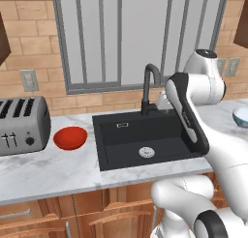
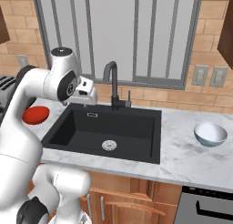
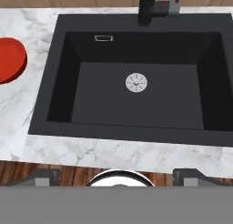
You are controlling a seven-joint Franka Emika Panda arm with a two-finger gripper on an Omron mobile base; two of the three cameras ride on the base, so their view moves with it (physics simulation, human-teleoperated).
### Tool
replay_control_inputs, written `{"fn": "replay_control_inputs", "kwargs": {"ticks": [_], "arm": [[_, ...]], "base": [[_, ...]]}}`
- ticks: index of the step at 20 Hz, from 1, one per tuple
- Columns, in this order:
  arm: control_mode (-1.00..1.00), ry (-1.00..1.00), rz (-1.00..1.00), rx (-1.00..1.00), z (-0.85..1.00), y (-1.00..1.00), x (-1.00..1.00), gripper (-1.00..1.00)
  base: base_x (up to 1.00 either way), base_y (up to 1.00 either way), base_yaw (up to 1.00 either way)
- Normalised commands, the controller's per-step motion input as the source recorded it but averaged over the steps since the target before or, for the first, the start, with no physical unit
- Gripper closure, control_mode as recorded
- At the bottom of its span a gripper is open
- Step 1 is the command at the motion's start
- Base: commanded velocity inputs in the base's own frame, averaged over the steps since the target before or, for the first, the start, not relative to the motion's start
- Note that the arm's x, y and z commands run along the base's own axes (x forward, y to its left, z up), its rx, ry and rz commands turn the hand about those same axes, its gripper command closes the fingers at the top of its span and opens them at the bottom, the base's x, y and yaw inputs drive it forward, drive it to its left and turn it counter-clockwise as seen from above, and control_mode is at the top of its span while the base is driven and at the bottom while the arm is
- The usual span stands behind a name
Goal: Rinse each bowl for a few seconds and place them down in the sink or on the counter.
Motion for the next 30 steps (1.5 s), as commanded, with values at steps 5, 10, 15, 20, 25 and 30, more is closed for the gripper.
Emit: {"fn": "replay_control_inputs", "kwargs": {"ticks": [5,10,15,20,25,30], "arm": [[-1.00,-0.05,0.00,0.00,-0.03,-0.27,-0.09,-1.00],[-1.00,-0.03,0.00,0.00,-0.02,-0.25,-0.01,-1.00],[-1.00,-0.06,0.00,0.00,-0.08,-0.22,0.00,-1.00],[-1.00,-0.06,0.00,0.00,-0.14,-0.16,0.05,-1.00],[-1.00,-0.08,0.01,0.00,-0.15,-0.17,0.07,-1.00],[-1.00,-0.06,0.02,0.00,-0.12,-0.19,0.11,-1.00]], "base": [[0.00,0.00,0.00],[0.00,0.00,0.00],[0.00,0.00,0.00],[0.00,0.00,0.00],[0.00,0.00,0.00],[0.00,0.00,0.00]]}}
